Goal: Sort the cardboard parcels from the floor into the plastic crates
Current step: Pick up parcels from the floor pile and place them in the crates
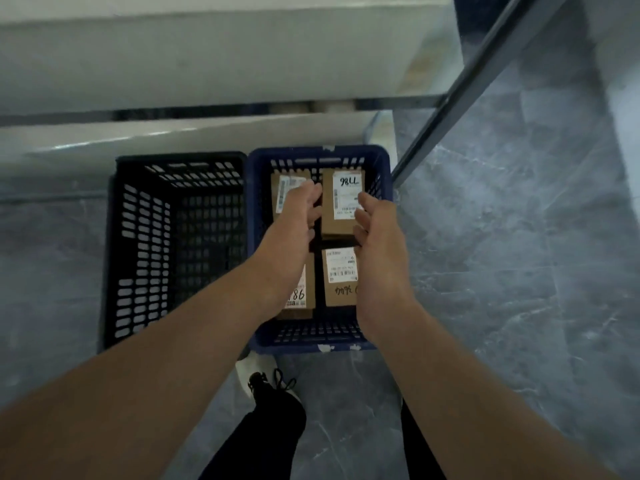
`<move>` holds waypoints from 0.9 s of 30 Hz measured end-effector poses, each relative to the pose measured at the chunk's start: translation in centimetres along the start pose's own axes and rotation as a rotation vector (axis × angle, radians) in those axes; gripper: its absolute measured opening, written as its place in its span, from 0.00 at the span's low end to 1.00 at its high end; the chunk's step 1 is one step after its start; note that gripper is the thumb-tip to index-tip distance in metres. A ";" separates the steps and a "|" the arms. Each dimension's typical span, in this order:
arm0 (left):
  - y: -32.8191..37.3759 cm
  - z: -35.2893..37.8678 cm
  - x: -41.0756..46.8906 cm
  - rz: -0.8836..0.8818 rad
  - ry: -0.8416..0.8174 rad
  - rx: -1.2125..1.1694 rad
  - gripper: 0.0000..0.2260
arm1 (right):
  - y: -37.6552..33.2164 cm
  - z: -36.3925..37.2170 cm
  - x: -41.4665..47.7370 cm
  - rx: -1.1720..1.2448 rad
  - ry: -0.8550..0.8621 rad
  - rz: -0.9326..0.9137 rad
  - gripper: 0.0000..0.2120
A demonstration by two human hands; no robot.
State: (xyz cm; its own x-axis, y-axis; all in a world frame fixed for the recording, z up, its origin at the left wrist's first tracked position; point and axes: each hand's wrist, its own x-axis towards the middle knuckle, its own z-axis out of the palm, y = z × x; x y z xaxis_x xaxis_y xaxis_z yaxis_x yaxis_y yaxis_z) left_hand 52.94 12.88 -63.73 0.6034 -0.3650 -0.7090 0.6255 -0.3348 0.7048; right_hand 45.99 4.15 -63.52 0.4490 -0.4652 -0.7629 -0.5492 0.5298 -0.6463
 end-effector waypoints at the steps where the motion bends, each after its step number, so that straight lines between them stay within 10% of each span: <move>1: 1.4 -0.3 -1.3 0.011 -0.008 0.008 0.24 | -1.2 0.3 -1.5 0.016 0.005 -0.018 0.14; 27: 35.4 9.4 -53.4 0.713 0.274 -0.186 0.28 | -36.7 -11.4 -53.1 -0.114 -0.423 -0.849 0.27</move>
State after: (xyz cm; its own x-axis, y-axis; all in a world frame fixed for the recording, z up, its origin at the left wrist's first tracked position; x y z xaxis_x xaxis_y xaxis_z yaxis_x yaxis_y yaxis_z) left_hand 38.22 12.36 -0.62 0.9757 -0.2017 -0.0859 0.0997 0.0597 0.9932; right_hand 34.28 1.27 0.91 0.9345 -0.3560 0.0021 0.0216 0.0506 -0.9985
